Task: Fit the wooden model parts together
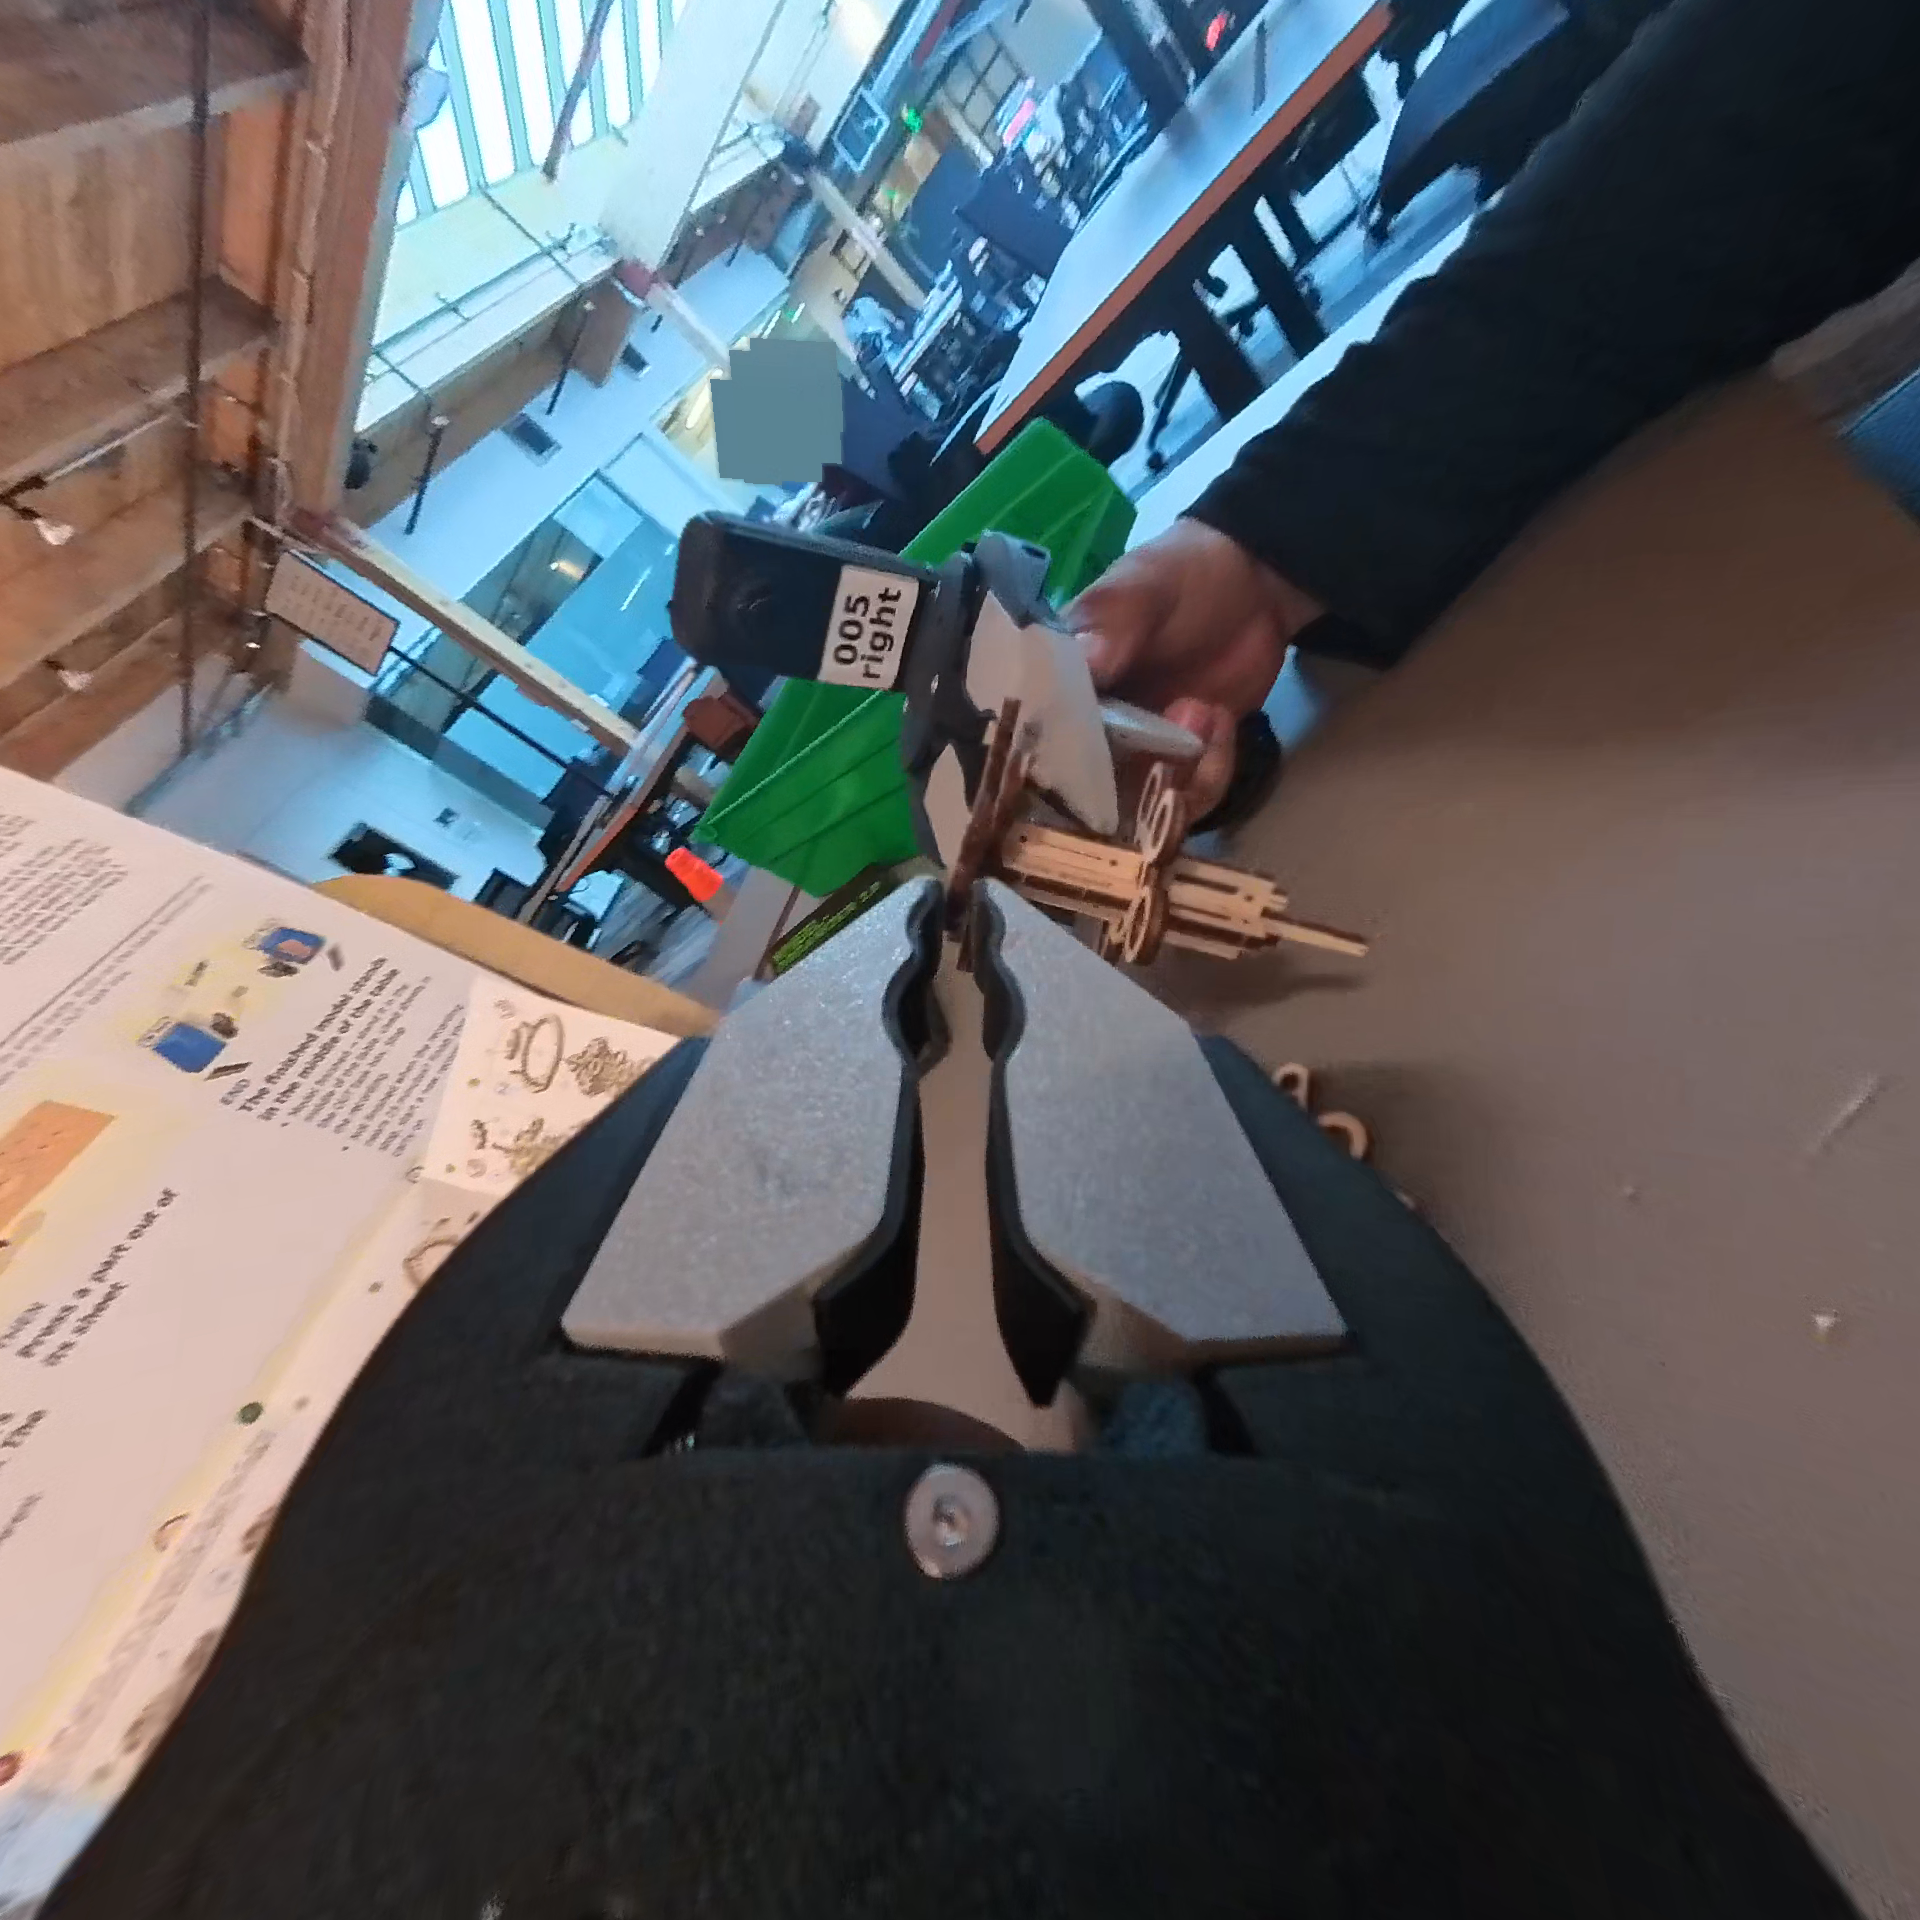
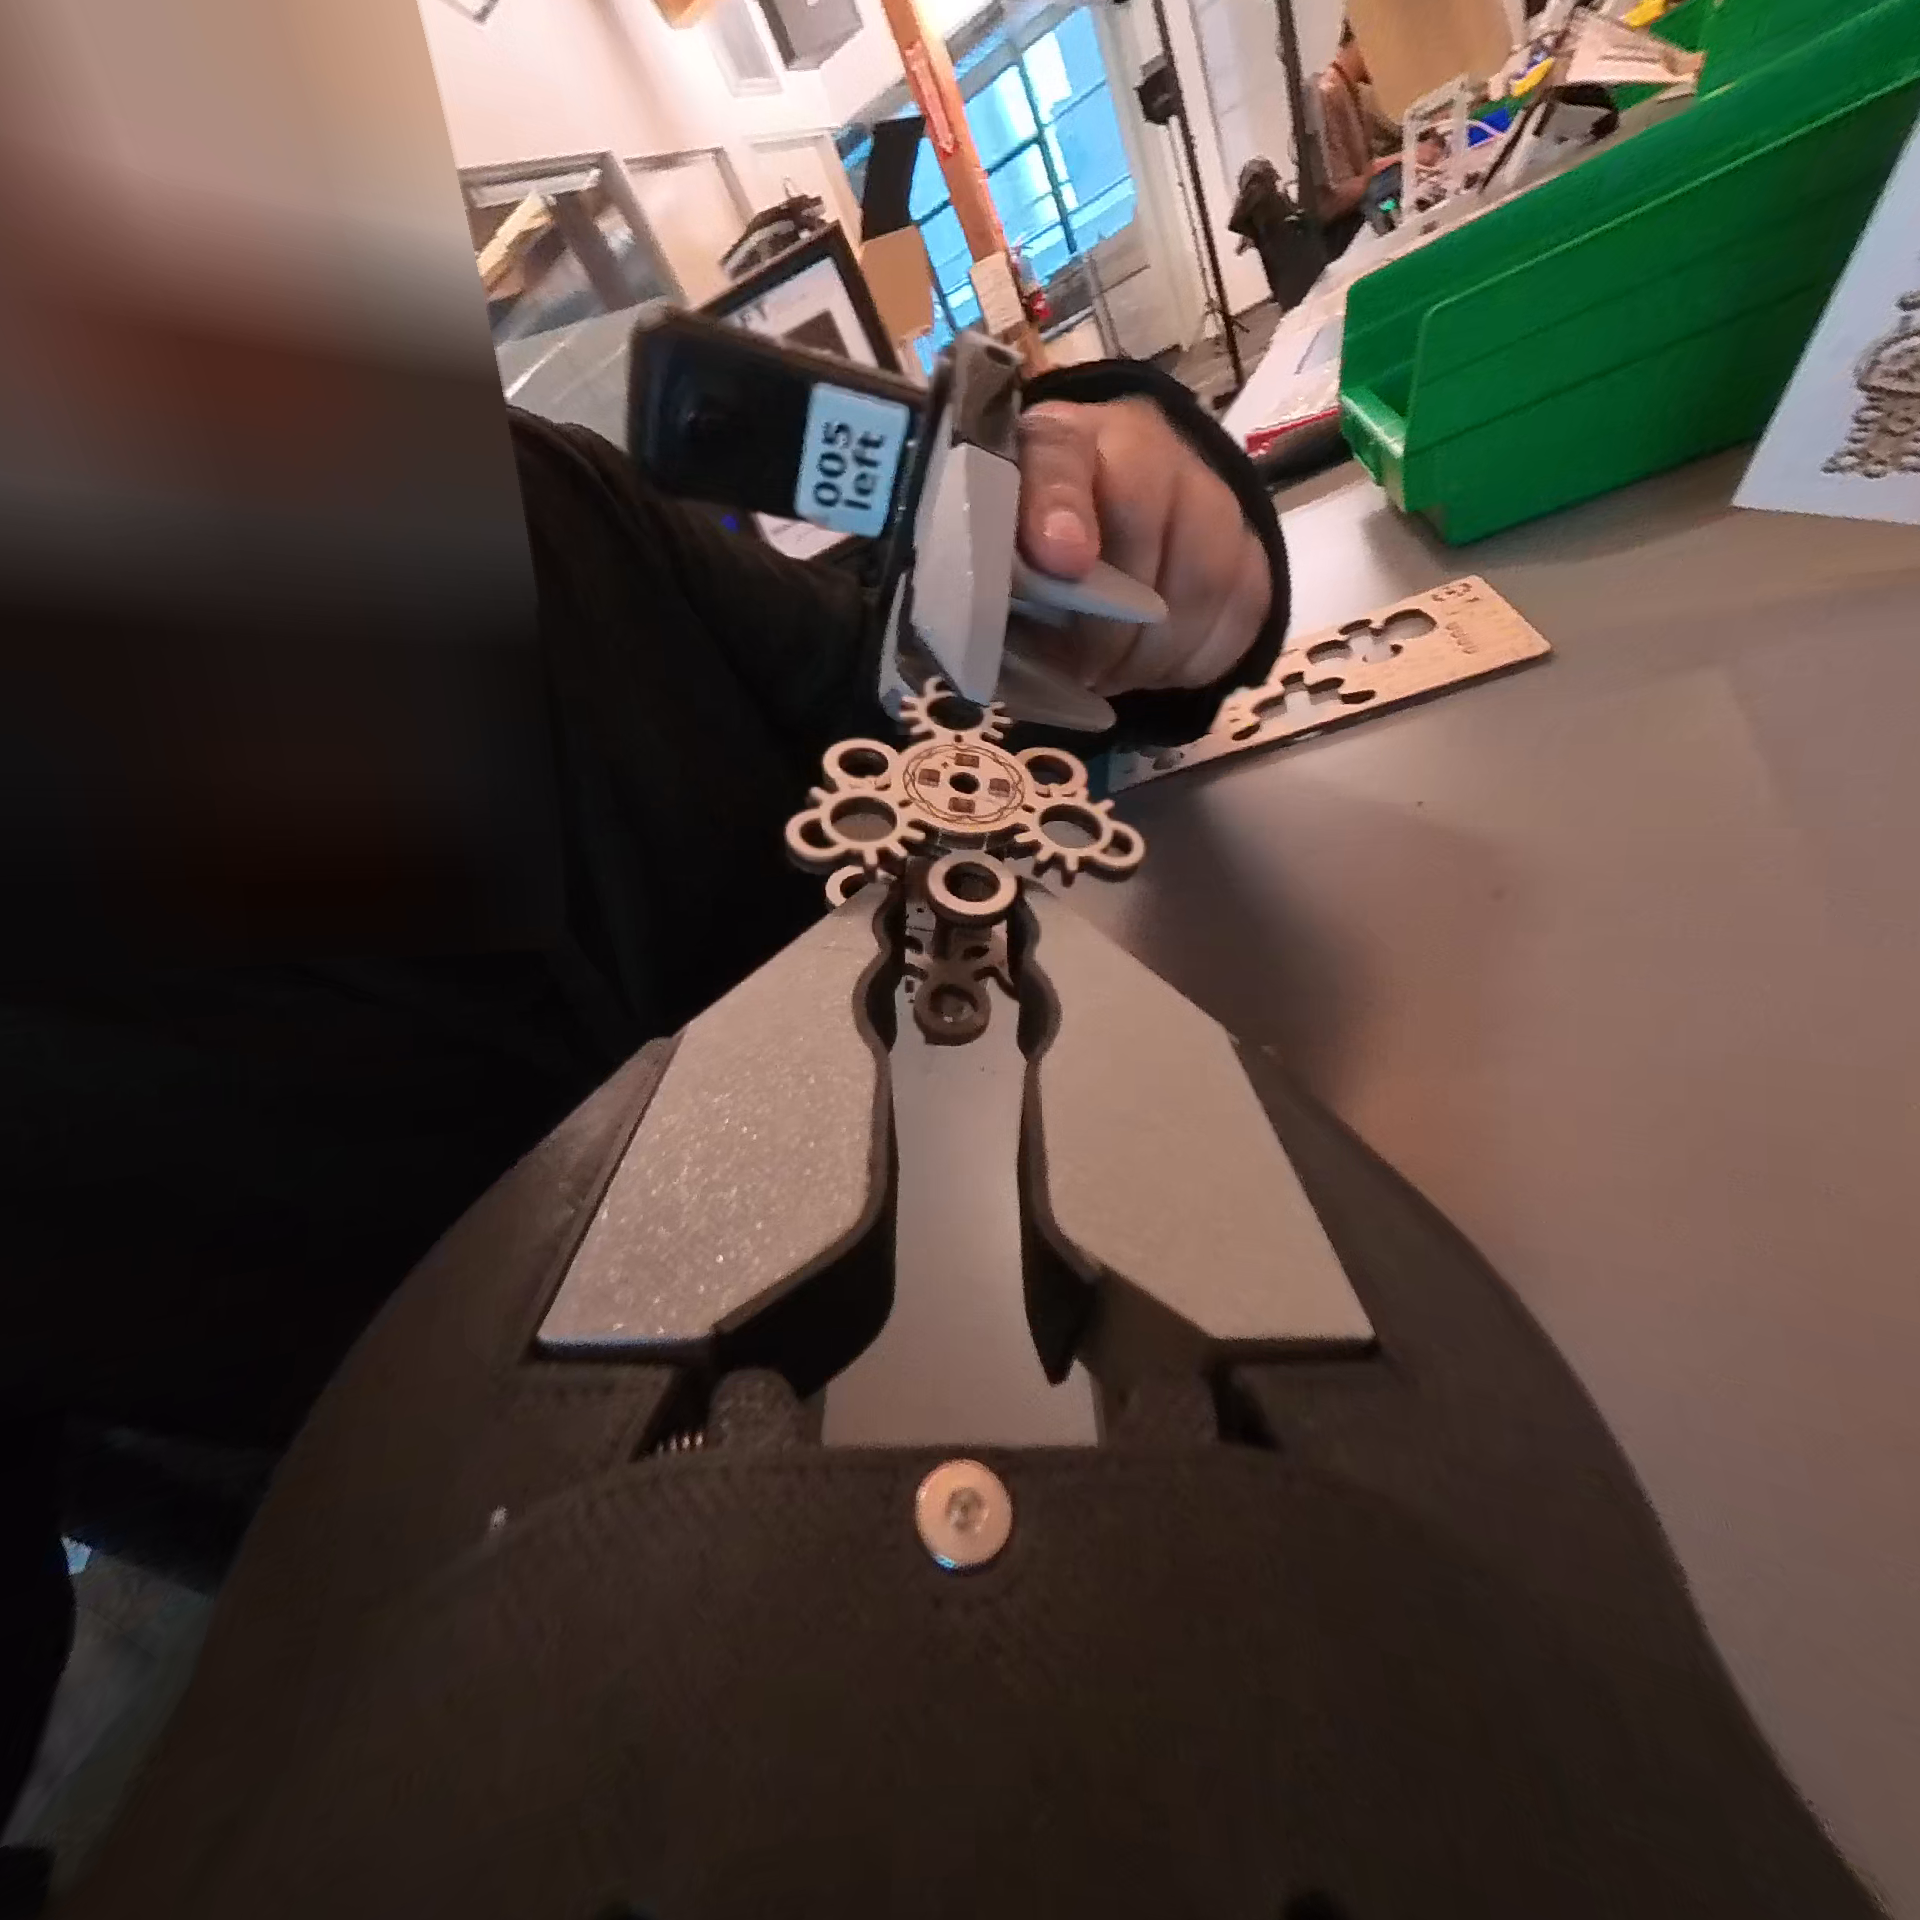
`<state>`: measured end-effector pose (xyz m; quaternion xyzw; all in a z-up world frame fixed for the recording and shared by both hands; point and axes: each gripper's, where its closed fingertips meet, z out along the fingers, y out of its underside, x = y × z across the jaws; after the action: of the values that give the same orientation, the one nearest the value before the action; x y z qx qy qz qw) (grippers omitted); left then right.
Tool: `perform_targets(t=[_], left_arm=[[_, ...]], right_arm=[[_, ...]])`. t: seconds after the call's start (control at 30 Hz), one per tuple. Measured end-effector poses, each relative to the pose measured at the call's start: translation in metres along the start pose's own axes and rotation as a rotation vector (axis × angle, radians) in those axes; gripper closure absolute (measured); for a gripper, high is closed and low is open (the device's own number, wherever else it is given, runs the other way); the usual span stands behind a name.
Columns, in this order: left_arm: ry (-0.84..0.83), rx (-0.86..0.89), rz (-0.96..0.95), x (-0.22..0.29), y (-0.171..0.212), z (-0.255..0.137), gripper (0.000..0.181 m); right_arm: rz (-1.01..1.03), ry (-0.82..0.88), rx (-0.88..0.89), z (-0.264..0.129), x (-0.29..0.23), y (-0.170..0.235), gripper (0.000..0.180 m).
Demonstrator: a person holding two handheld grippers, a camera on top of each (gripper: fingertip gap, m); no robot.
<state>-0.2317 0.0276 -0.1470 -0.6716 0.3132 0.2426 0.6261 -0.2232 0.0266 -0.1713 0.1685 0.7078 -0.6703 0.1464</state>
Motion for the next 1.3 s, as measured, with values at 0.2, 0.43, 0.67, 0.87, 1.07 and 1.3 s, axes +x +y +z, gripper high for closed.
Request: perform_targets(t=[0.2,0.43,0.67,0.87,1.07,1.3], left_arm=[[-0.097,-0.181,0.226,-0.005,0.028,0.002,0.180],[-0.330,-0.264,0.325,-0.062,0.052,-0.028,0.180],[-0.489,-0.260,0.495,-0.085,0.048,-0.056,0.181],[-0.492,-0.236,0.463,-0.085,0.044,-0.056,0.180],[-0.533,-0.201,0.413,-0.095,0.034,-0.066,0.180],[-0.520,-0.175,0.383,-0.091,0.028,-0.065,0.180]], right_arm=[[0.063,0.228,-0.006,-0.018,0.039,0.003,0.160],[-0.023,0.486,-0.243,-0.022,0.041,0.038,0.141],[-0.222,0.640,-0.609,0.006,0.048,0.085,0.151],[-0.063,0.646,-0.614,0.008,0.047,0.083,0.175],[0.632,0.241,-0.361,0.039,-0.023,0.036,0.174],[1.205,0.234,-0.090,0.007,0.029,0.072,0.173]])
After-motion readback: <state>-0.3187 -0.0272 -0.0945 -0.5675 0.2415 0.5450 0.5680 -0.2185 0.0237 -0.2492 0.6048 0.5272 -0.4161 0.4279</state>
